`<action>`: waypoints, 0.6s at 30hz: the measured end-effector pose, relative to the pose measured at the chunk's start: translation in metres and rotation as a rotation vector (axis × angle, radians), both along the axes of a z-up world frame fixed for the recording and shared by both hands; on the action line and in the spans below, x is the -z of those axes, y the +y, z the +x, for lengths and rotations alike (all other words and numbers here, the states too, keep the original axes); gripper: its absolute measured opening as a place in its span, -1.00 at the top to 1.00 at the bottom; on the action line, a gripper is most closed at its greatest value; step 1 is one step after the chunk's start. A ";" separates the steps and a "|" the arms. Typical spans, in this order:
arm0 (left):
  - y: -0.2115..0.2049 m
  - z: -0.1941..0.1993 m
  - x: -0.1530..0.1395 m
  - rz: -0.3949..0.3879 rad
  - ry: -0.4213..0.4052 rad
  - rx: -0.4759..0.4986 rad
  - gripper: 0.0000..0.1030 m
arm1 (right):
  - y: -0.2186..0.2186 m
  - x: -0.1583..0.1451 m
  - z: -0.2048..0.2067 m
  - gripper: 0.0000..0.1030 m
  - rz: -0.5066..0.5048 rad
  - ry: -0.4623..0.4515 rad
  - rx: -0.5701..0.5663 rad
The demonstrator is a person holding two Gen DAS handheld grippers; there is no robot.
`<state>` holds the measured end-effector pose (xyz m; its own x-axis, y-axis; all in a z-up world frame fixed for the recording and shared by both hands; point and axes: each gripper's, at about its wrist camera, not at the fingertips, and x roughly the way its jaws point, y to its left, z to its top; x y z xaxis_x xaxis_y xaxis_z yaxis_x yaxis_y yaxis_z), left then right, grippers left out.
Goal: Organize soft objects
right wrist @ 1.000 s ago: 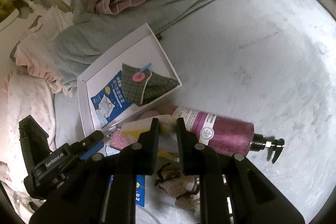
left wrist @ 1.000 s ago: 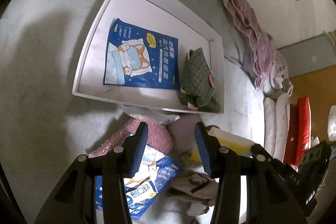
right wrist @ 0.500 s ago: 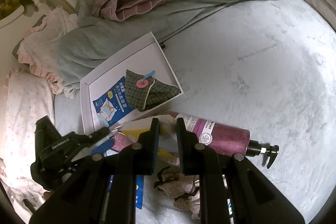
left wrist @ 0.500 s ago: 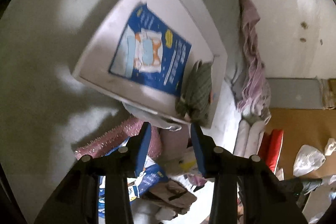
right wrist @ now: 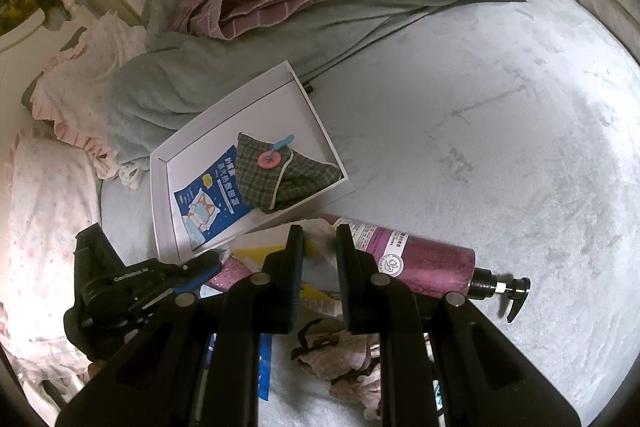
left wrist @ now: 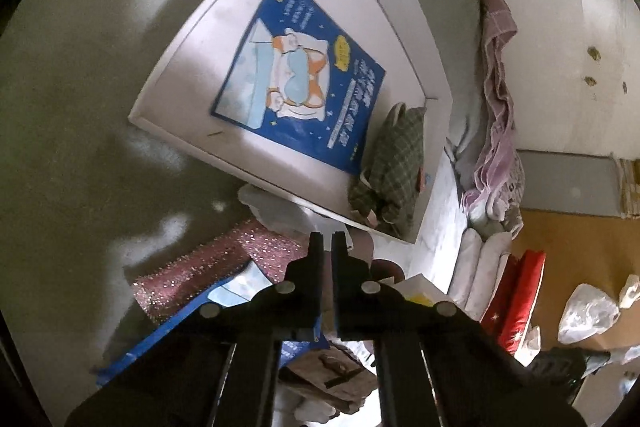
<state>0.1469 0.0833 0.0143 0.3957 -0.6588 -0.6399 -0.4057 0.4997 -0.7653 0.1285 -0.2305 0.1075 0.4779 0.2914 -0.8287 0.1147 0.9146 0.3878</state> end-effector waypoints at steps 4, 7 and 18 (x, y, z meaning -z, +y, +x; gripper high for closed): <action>-0.003 -0.001 -0.006 0.027 -0.008 0.011 0.99 | 0.000 0.000 0.000 0.65 -0.001 -0.002 0.000; 0.000 -0.002 -0.007 0.014 0.013 0.021 0.98 | 0.000 -0.001 0.000 0.65 -0.002 -0.003 0.000; 0.004 -0.003 0.006 -0.070 0.037 -0.032 0.28 | 0.001 -0.001 0.000 0.65 -0.002 -0.006 0.001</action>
<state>0.1440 0.0877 0.0088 0.3939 -0.6899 -0.6074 -0.4496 0.4318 -0.7819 0.1282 -0.2300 0.1088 0.4831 0.2895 -0.8263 0.1134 0.9151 0.3869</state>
